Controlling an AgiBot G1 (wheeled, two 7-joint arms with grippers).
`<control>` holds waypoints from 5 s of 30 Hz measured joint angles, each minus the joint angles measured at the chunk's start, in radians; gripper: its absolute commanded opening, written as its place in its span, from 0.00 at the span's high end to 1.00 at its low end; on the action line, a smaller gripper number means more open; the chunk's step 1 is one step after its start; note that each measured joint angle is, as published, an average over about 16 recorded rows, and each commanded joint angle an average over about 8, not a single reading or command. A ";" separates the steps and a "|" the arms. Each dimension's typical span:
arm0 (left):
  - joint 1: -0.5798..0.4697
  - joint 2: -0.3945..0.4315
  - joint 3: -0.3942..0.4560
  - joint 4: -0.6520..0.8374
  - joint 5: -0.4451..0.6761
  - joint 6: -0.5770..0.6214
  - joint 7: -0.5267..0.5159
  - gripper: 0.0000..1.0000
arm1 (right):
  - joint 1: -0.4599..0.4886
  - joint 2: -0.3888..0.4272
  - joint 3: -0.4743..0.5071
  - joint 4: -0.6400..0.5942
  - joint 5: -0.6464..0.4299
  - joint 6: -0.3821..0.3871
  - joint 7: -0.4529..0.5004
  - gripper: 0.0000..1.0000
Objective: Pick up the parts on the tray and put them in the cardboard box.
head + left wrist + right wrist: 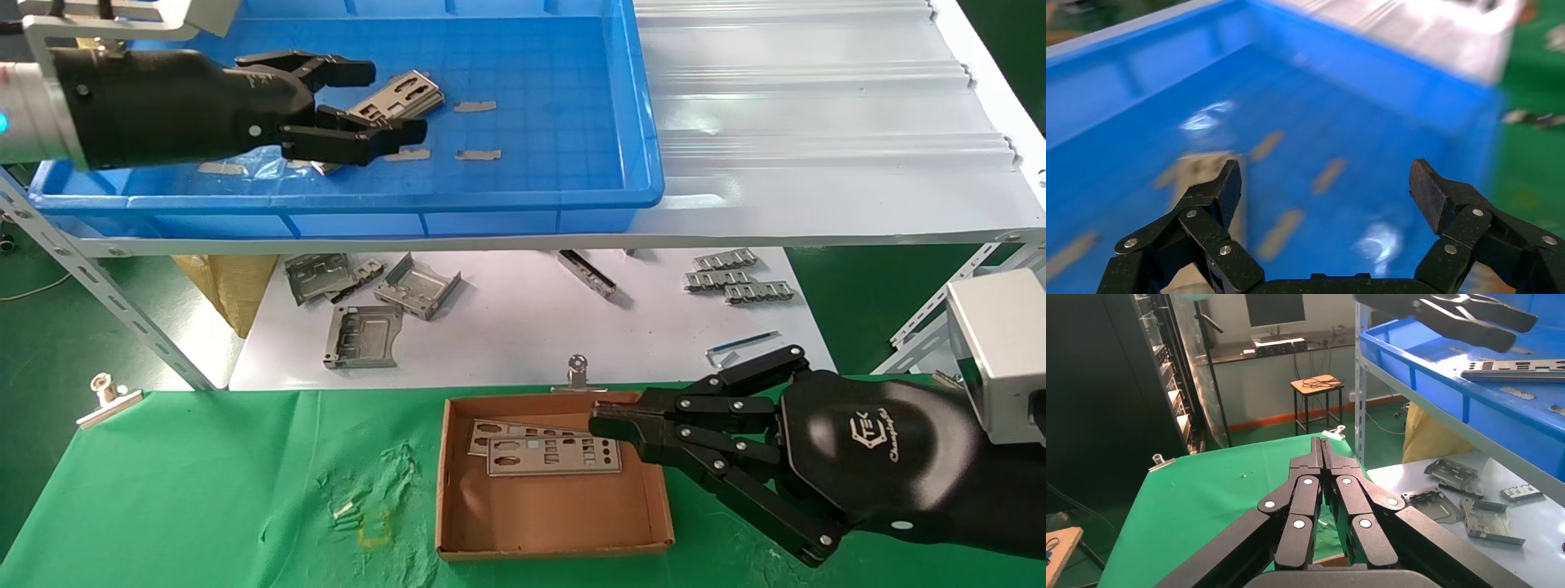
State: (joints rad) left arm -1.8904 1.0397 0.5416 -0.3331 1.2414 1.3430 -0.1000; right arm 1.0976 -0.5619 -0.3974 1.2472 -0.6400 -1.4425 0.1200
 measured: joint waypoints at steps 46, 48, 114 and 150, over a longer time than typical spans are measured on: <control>-0.105 0.172 0.038 0.325 0.082 -0.274 0.140 1.00 | 0.000 0.000 0.000 0.000 0.000 0.000 0.000 0.00; -0.105 0.173 0.038 0.328 0.083 -0.282 0.140 1.00 | 0.000 0.000 0.000 0.000 0.000 0.000 0.000 0.00; -0.101 0.184 0.025 0.334 0.063 -0.338 0.158 0.81 | 0.000 0.000 0.000 0.000 0.000 0.000 0.000 0.00; -0.110 0.176 0.034 0.328 0.076 -0.333 0.166 1.00 | 0.000 0.000 0.000 0.000 0.000 0.000 0.000 0.00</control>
State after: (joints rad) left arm -2.0001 1.2158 0.5755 -0.0052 1.3173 1.0103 0.0658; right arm 1.0977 -0.5618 -0.3978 1.2472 -0.6397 -1.4424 0.1198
